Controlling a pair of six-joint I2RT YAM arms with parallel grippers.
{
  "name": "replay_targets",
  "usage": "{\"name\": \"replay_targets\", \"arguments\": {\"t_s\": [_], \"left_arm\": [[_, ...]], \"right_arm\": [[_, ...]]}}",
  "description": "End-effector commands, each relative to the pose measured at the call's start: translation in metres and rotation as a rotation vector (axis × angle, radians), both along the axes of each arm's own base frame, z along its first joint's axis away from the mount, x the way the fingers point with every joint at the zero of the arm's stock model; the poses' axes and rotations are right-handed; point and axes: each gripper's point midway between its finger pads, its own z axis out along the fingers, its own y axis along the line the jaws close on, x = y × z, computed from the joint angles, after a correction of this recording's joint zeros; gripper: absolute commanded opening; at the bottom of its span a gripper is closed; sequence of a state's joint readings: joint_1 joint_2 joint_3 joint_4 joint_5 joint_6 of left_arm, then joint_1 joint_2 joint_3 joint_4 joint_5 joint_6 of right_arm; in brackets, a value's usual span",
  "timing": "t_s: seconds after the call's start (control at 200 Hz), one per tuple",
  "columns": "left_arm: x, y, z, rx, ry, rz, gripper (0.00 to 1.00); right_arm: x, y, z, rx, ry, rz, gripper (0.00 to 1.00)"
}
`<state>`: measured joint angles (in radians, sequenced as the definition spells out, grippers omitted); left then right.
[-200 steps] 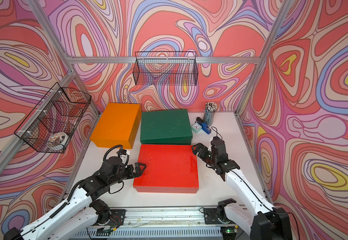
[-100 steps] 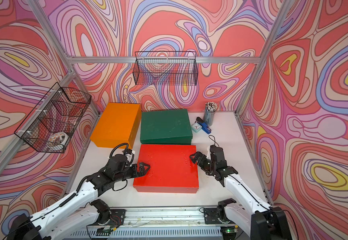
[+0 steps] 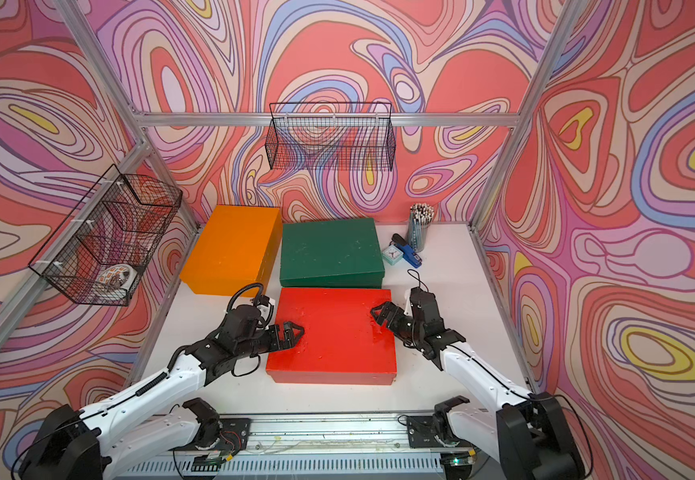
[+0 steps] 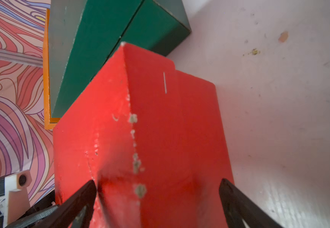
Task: Stack the shoeboxes
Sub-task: Pick up the shoebox from the center of the board.
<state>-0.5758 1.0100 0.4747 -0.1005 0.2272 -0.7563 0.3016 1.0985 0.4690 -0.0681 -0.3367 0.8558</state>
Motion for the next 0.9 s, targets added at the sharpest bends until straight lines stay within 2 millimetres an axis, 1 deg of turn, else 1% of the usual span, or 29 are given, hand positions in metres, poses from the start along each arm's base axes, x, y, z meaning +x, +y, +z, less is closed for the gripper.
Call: {"name": "replay_targets", "arguments": {"t_s": [0.0, 0.215, 0.411, 0.516, 0.661, 0.671, 0.681, 0.891], "left_arm": [[-0.004, -0.015, 0.005, -0.076, 0.003, -0.046, 0.99], [-0.009, -0.022, 0.014, -0.108, -0.003, -0.083, 0.99], [-0.012, -0.026, 0.030, -0.126, -0.028, -0.098, 0.99], [-0.015, -0.027, 0.039, -0.135, -0.040, -0.106, 0.99], [-0.021, -0.022, 0.045, -0.130, -0.051, -0.104, 1.00], [-0.017, -0.025, 0.057, -0.145, -0.074, -0.104, 1.00], [-0.017, -0.025, 0.061, -0.150, -0.081, -0.103, 1.00], [-0.021, -0.024, 0.085, -0.171, -0.120, -0.108, 1.00]], "right_arm": [[-0.007, 0.011, -0.007, 0.003, 0.018, 0.027, 0.98], [-0.008, 0.023, -0.001, 0.007, 0.004, 0.040, 0.97], [-0.008, 0.028, 0.008, 0.015, -0.012, 0.046, 0.97], [-0.006, 0.031, 0.016, 0.023, -0.025, 0.047, 0.96], [-0.005, 0.036, 0.025, 0.029, -0.044, 0.056, 0.95], [-0.005, 0.037, 0.026, 0.030, -0.044, 0.056, 0.95], [-0.005, 0.038, 0.026, 0.031, -0.045, 0.058, 0.95], [-0.002, 0.047, 0.041, 0.040, -0.070, 0.074, 0.93]]}}
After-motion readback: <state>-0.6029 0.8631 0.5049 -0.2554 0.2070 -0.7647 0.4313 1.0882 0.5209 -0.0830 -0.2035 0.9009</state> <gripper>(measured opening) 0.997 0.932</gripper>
